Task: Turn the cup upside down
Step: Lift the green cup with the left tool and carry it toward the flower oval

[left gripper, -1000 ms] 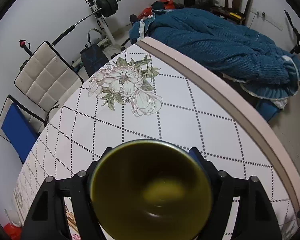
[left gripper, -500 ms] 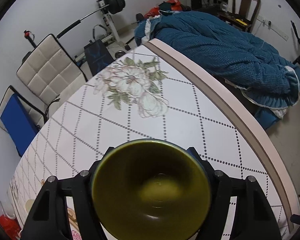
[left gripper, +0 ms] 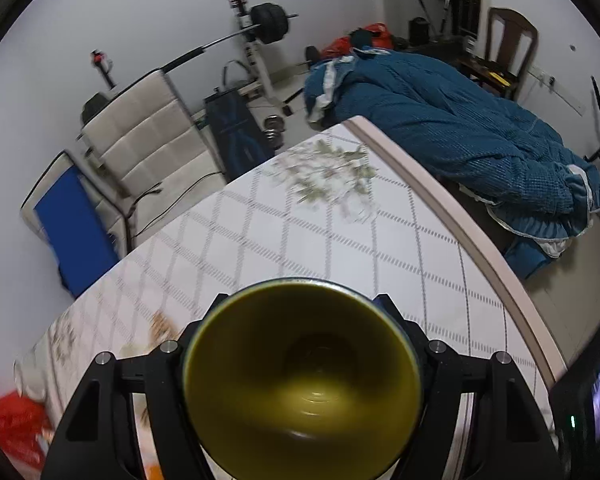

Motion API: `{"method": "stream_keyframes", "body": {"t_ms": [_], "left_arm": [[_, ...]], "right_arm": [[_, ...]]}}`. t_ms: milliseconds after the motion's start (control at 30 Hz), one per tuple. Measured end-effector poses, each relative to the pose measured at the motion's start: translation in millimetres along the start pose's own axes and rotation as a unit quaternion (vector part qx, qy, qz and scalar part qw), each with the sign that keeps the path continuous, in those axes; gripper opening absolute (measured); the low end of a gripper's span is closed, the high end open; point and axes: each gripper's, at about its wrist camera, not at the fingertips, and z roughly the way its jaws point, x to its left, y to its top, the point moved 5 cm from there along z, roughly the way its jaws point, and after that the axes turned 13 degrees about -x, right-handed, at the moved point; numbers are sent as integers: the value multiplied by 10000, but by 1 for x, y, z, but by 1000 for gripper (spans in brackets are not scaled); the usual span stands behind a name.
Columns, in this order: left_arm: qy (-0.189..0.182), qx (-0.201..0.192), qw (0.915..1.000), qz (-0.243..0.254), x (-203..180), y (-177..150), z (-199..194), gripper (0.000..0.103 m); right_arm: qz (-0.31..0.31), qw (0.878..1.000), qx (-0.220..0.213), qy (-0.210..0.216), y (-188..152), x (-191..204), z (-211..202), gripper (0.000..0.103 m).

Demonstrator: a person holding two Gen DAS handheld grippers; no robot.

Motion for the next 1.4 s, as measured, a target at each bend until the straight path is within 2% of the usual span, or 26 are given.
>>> {"method": "stream_keyframes", "body": {"t_ms": [200, 300, 433, 600, 800, 933, 1033, 1133, 1233, 1300, 1400], "left_arm": [[435, 414, 9978, -287, 45, -51, -63, 69], [582, 729, 9943, -518, 64, -89, -91, 69], [682, 1026, 9895, -762, 81, -135, -117, 69], [667, 1514, 9794, -1156, 95, -199, -137, 69], [343, 2366, 9539, -1815, 107, -273, -140, 69], [-37, 3092, 9255, -2187, 106, -316, -130, 68], [-173, 3520, 9068, -2315, 104, -341, -114, 67], [-196, 3740, 8956, -2399, 103, -354, -96, 66], [-143, 3758, 8947, -2411, 104, -355, -83, 67], [-119, 3656, 9008, -2340, 106, -345, -77, 66], [-50, 3604, 9033, -2327, 109, -337, -65, 66]], "right_arm": [[-276, 9994, -194, 126, -20, 35, -25, 103], [-444, 9985, -289, 165, -31, 46, -36, 103], [-645, 9970, -384, 211, -54, 71, -49, 103], [-874, 9951, -414, 191, -85, 100, -54, 103], [-1031, 9941, -267, 199, -120, 127, -47, 102], [-1090, 9938, -150, 185, -134, 139, -38, 102], [-1163, 9931, -116, 110, -138, 144, -33, 102], [-1185, 9929, -104, 79, -139, 147, -31, 102], [-1169, 9931, -123, 25, -135, 149, -29, 102], [-1144, 9933, -138, 15, -130, 149, -31, 102], [-1121, 9935, -182, 7, -124, 148, -35, 102]]}}
